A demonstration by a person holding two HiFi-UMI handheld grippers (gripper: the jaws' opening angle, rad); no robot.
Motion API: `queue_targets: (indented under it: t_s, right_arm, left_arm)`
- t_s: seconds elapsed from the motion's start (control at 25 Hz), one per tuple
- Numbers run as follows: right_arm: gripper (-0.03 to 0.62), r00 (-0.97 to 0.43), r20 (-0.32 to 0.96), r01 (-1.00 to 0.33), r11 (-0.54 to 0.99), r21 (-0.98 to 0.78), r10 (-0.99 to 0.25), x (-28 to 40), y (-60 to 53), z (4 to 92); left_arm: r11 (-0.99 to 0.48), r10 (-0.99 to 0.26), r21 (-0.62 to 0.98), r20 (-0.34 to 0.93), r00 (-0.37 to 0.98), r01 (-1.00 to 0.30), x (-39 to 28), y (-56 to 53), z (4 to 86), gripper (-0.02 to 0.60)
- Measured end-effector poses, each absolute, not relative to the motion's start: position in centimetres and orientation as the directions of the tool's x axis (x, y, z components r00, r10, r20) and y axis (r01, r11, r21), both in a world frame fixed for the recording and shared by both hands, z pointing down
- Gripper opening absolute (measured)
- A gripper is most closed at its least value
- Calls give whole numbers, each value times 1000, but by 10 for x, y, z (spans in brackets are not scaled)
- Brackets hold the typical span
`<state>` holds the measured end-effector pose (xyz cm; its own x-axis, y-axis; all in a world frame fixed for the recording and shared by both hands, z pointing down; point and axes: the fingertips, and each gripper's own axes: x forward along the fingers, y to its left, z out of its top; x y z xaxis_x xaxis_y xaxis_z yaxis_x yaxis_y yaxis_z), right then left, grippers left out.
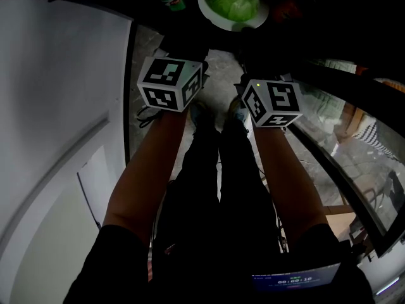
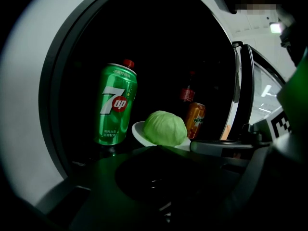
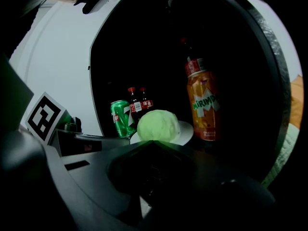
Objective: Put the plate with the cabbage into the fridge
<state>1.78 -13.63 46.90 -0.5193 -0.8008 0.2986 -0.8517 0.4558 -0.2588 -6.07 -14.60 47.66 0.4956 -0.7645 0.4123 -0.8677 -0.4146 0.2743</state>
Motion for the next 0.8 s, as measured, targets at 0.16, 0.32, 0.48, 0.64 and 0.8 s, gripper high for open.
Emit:
queue_targets:
  t_s: [0.16, 0.32, 0.48, 0.64, 0.8]
  right_arm:
    - [8, -528, 301, -847, 464, -261, -794, 18, -137, 470]
    - [8, -541, 295, -838, 476, -267, -787, 18, -127, 457]
    - [8, -581, 269, -812, 525, -255, -768, 9, -109, 428]
    - [8, -607, 253, -793, 556, -248, -753, 12, -89, 393]
    - [8, -624, 228, -780, 576, -244, -748, 15, -67, 349]
  left_arm:
    - [-413, -765, 276, 412, 495, -868, -63, -147, 477, 5]
    - [-414, -770, 273, 404, 494, -869, -70, -140, 467, 5]
    - [-429, -782, 243, 382, 493, -870, -79, -133, 440, 5]
    - [-458, -783, 217, 362, 507, -862, -77, -115, 402, 5]
    - [-500, -776, 177, 343, 529, -848, -72, -80, 353, 5]
